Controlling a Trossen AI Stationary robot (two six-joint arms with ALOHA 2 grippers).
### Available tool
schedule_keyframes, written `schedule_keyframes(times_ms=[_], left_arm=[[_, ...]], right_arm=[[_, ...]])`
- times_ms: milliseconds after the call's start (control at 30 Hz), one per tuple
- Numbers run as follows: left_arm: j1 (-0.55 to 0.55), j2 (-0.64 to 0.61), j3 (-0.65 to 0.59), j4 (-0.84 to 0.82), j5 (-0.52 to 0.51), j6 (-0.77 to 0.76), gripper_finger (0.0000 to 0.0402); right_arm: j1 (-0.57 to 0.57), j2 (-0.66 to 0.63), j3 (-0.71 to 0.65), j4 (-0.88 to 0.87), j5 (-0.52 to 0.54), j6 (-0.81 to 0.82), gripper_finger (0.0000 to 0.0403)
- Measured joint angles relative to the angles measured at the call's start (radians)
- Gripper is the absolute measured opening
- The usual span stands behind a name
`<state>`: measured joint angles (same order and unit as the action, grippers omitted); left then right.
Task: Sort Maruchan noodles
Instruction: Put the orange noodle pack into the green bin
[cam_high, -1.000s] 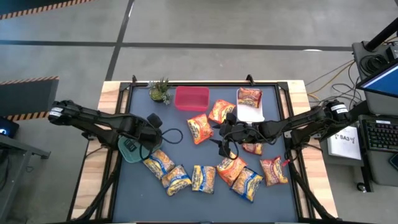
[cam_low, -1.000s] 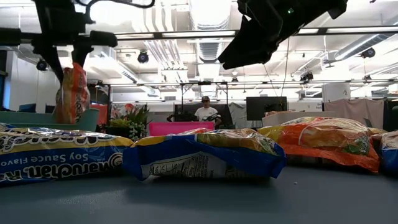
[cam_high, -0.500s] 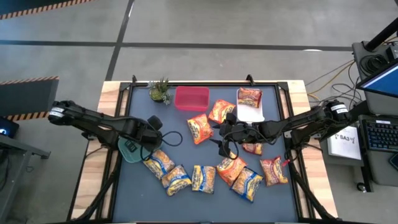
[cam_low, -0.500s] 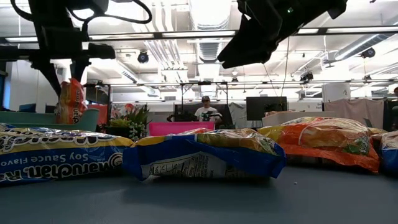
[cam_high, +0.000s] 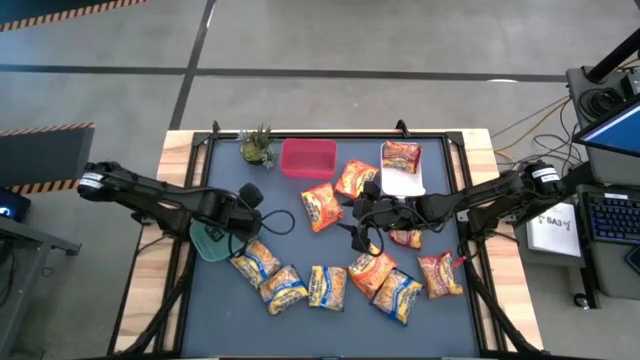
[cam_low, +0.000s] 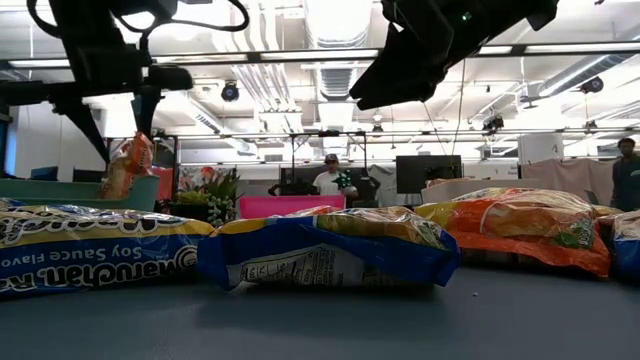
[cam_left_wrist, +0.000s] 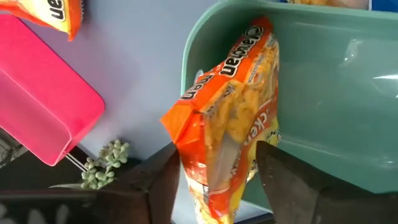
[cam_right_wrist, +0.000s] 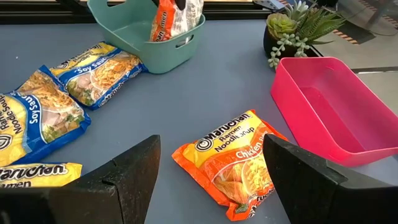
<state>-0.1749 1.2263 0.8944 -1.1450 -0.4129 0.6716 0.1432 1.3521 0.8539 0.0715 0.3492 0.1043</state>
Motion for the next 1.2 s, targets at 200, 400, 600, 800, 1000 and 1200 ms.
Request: schedule_keyframes(times_ms=[200, 400, 600, 800, 1000, 1200], left_arm=[[0.000, 0.000, 0.001, 0.001, -0.064, -0.001, 0.0232], [0.000, 0.000, 0.025, -0.001, -0.129, -0.038, 0.0242], [-0.001, 0.000, 0.082, -0.006, -0.157, -0.142, 0.0242], [0.000, 0.000, 0.200, 0.024, -0.172, -0.456, 0.0242], [0.000, 0.000, 0.298, 0.230, -0.043, -0.656, 0.0242], [-0.001, 0.000, 0.235, 0.603, 0.335, -0.560, 0.0242]], right_arm=[[0.000, 0.000, 0.000, 0.000, 0.000, 0.000, 0.0272], [0.000, 0.000, 0.000, 0.000, 0.000, 0.000, 0.0272], [0.000, 0.000, 0.000, -0.001, 0.000, 0.000, 0.0272], [0.000, 0.000, 0.000, -0.001, 0.000, 0.000, 0.0272], [0.000, 0.000, 0.000, 0.022, 0.000, 0.017, 0.0271], [-0.002, 0.000, 0.000, 0.021, 0.000, 0.090, 0.0253]])
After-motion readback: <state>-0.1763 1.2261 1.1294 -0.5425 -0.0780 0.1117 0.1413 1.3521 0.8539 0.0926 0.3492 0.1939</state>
